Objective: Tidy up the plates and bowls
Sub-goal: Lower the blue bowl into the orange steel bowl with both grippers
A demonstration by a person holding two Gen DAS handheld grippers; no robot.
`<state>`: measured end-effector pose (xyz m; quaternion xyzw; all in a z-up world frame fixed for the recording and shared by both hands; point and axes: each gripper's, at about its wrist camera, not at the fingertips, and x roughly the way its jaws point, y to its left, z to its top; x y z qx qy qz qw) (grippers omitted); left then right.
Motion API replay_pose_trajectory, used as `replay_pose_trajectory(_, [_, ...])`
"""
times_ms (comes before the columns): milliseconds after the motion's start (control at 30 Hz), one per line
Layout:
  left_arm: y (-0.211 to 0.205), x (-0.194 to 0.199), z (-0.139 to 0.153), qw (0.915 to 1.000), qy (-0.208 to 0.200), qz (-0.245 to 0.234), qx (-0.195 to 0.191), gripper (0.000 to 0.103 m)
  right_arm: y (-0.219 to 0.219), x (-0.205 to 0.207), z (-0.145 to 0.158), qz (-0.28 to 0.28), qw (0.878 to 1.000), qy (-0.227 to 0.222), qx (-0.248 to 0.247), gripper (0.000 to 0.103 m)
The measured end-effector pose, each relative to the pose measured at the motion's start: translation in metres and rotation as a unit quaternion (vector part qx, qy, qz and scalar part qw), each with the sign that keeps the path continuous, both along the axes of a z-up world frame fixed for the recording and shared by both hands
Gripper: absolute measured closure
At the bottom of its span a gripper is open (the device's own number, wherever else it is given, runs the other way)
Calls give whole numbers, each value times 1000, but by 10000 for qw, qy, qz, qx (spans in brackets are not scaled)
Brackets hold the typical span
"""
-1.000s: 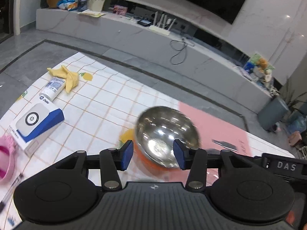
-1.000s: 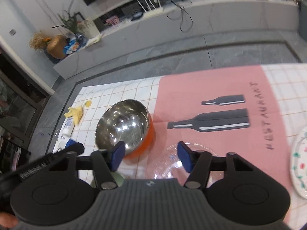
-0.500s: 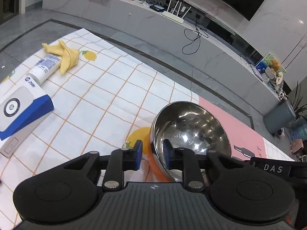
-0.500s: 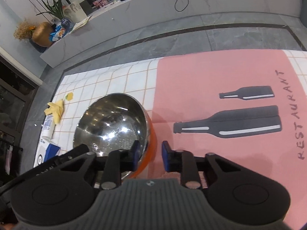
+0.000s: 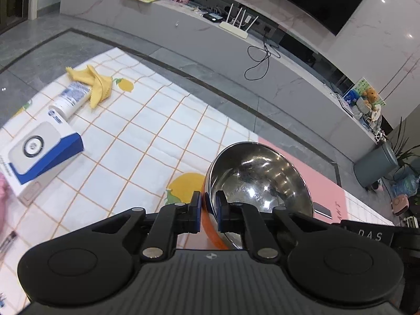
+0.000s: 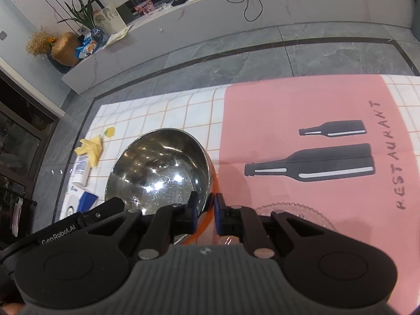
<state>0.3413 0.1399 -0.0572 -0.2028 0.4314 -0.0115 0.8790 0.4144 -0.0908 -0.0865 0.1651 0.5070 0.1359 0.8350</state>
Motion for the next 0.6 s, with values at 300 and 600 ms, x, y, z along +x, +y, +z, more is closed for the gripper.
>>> replay_pose_trajectory(300, [-10, -59, 49, 9999, -140, 14, -25, 91, -21, -56, 54, 35, 9996, -253, 114, 94])
replay_pose_trajectory(600, [-31, -141, 99, 9991, -416, -47, -97, 90, -61, -142, 103, 167, 9985, -456, 269, 94])
